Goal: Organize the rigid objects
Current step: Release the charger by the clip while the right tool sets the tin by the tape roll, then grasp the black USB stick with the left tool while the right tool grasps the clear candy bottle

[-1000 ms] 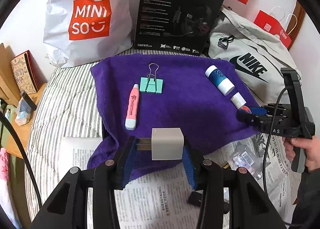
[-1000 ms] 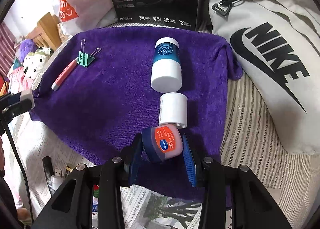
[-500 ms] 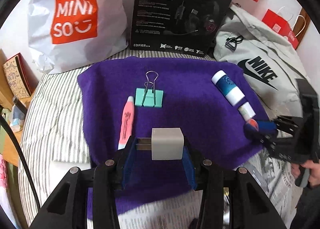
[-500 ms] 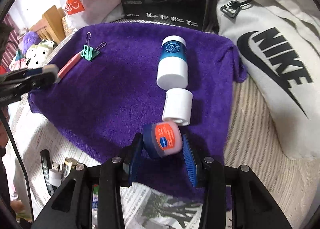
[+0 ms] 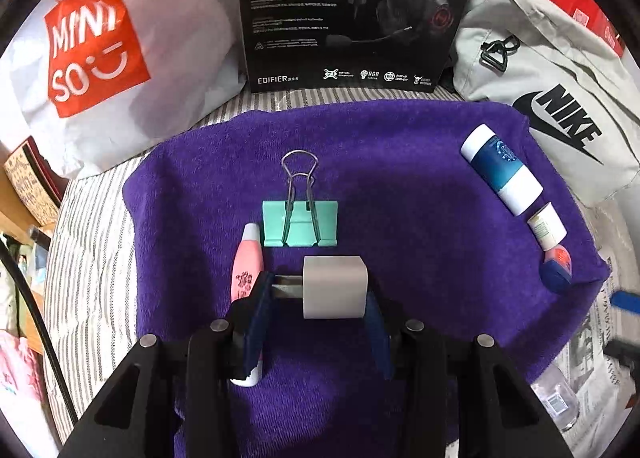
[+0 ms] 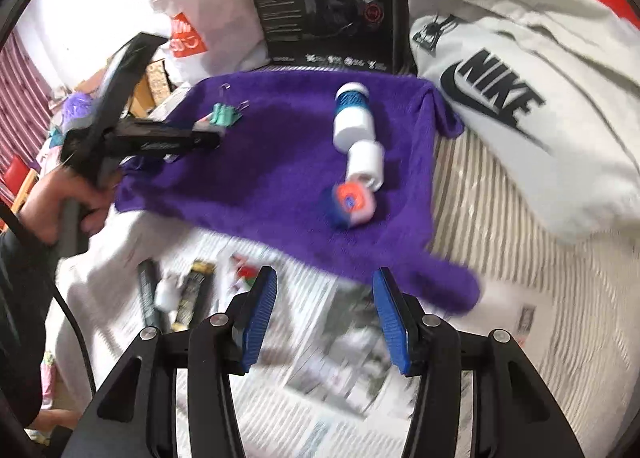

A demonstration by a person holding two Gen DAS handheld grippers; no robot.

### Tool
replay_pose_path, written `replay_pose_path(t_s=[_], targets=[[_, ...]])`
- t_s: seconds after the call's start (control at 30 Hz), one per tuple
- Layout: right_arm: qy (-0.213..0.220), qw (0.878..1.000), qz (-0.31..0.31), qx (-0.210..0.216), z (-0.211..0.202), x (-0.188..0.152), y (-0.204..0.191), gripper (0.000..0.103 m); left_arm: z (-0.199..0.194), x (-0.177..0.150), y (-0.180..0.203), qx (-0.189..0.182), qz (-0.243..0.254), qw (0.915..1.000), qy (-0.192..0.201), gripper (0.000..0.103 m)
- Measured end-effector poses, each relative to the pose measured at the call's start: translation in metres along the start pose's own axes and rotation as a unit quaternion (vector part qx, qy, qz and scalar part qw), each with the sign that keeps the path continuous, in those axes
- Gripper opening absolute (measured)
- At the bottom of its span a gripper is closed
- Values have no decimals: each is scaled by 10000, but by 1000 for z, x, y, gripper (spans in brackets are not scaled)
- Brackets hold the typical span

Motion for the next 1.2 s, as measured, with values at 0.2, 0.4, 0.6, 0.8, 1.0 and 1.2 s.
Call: replay_pose_path(t_s=[0.2,0.4,0.6,0.8,1.0,1.2], targets=[[-148,9998,-3,161,4,-24,-16,50,4,-2,1,91,85,9999,13,42],[-198,9994,138,260,4,-34,-19,50,2,-6,1,36,54,10000,-20,49],[-57,9993,212,312,-8,-35,-21,50,-2,-16,6,63,36,9999,-139,60],[-4,9996,-72,261,-4,-27,-37,50,-37,-32,14,40,-57,9999,132,60],[-178,9983,-532,177,20,-22,-61,50,-79,-67,23,-118,-89,9992,370,62],[-342,9961,-814,8,43,-27,-73,47,-94,-116,21,-244,-245,9991,245,62]])
Point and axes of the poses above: each gripper's, at about its wrist camera, not at the fingertips, and z roughly the way its jaws point, y to its right, x to its top, the point moved 6 cm from there along z, roughly the way its jaws point, and after that the axes turned 8 degrees about -x, right-handed, at the moved point
